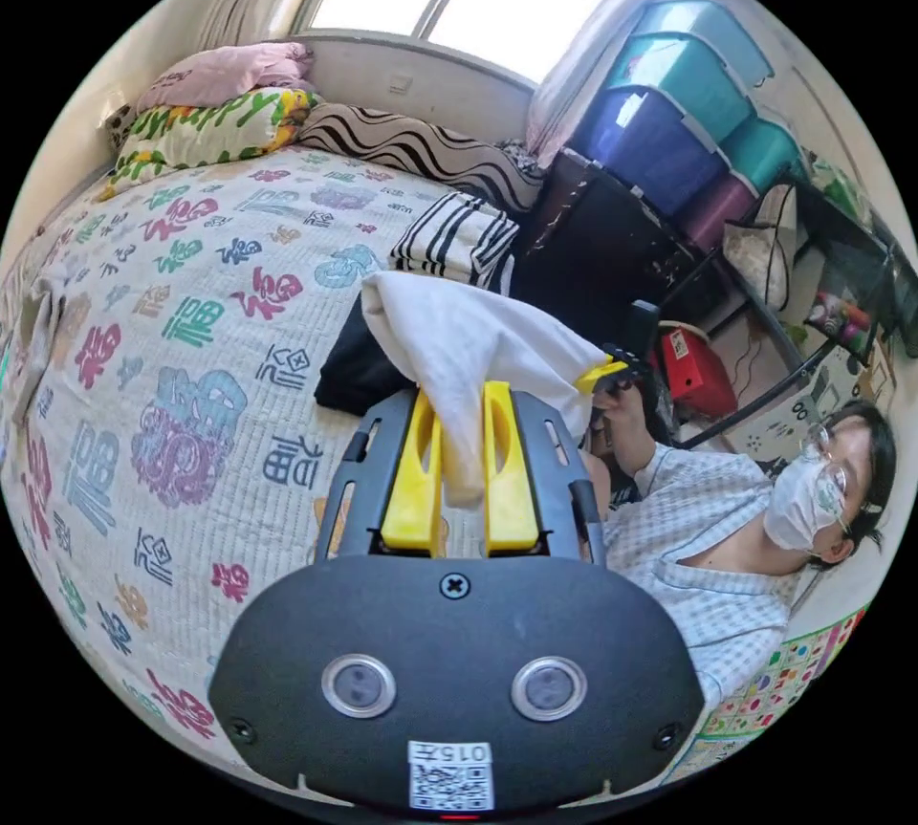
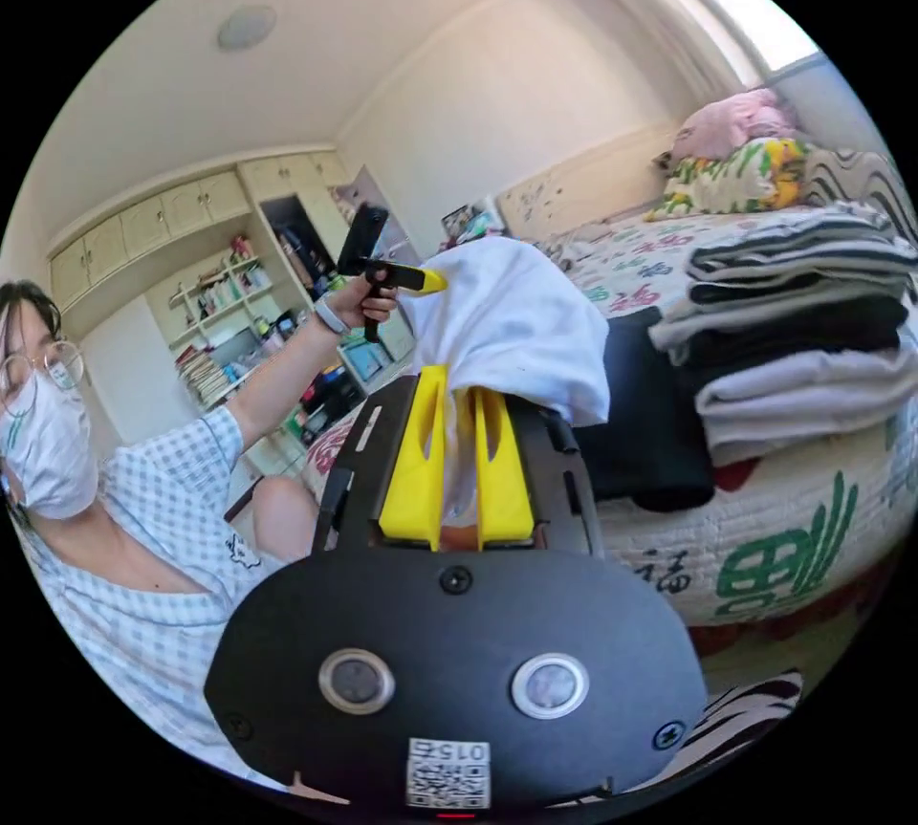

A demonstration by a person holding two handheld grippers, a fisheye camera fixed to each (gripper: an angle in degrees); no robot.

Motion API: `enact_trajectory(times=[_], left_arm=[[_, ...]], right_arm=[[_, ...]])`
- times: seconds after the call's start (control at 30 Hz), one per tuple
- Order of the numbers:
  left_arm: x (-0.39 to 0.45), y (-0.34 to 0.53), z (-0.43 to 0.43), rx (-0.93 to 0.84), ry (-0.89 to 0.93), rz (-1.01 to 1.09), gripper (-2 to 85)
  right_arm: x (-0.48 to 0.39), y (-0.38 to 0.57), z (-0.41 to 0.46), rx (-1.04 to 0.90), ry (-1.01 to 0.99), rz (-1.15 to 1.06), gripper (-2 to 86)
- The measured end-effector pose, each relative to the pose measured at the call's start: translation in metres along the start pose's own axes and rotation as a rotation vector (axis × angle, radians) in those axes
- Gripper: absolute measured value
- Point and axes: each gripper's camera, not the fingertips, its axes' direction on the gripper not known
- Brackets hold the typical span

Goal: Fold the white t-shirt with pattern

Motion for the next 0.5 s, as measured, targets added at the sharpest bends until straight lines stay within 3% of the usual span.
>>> enact_trajectory(times=[0.17, 0.33, 0.43, 0.5], left_arm=[[-0.032, -0.085, 0.104, -0.213, -0.089, -0.031, 7.3], [-0.075, -0.096, 0.147, -0.312, 0.027, -0.1, 7.9], [-0.084, -0.093, 0.115, -0.246, -0.045, -0.137, 8.0], [-0.068, -0.096, 0.082, -0.125, -0.128, -0.099, 9.7]], right_arm=[[0.042, 0.014, 0.016, -0.034, 0.047, 0.121, 5.5], [0.07, 0.035, -0.016, -0.004, -0.181, 0.151, 5.9], [0.078, 0.033, -0.077, 0.09, -0.039, 0.11, 6.1], [0.075, 0.011, -0.116, 0.149, 0.238, 0.044, 7.7]])
